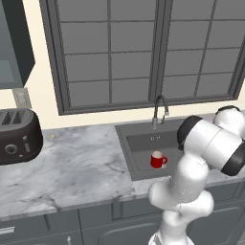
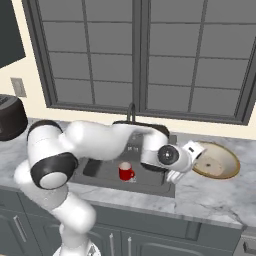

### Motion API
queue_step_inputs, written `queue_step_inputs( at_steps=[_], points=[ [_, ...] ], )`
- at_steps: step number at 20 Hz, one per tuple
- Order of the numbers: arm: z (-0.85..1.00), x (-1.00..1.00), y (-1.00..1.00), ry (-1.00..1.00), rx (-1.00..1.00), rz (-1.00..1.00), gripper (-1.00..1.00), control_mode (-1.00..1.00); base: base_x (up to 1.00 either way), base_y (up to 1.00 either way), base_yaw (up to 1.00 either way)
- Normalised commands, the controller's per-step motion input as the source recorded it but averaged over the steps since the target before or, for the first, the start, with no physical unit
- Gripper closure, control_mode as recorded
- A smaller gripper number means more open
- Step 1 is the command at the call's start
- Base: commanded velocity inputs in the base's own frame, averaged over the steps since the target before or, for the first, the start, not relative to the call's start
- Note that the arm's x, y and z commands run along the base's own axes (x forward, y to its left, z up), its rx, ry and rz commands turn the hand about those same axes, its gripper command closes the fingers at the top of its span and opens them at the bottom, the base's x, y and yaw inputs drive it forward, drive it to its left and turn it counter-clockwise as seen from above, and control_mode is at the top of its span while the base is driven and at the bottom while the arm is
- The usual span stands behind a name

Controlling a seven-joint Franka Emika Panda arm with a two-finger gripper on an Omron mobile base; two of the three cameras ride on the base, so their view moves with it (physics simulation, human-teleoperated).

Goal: Pick the mug and place it in the sink. Pick the bowl and place it in the open cabinet and then close the cabinet.

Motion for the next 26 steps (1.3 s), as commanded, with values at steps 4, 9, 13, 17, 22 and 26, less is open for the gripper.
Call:
queue_step_inputs(
  at_steps=[4,9,13,17,22,26],
  points=[
    [1.00,-0.44,0.75,0.01,-0.26,0.25,1.00,-1.00,0.00,0.00,0.00],
    [1.00,-0.03,0.55,0.15,-0.21,0.25,1.00,-1.00,0.00,0.00,0.00],
    [1.00,0.00,0.24,0.21,-0.13,0.24,1.00,-1.00,0.00,0.00,0.00],
    [1.00,0.00,0.01,0.26,-0.03,0.23,1.00,-1.00,0.00,0.00,0.00],
    [1.00,0.00,0.00,0.27,0.00,0.24,1.00,-1.00,0.00,0.00,0.00],
    [0.96,-0.18,0.00,0.12,0.00,0.26,1.00,-1.00,0.00,0.00,0.00]
  ],
)
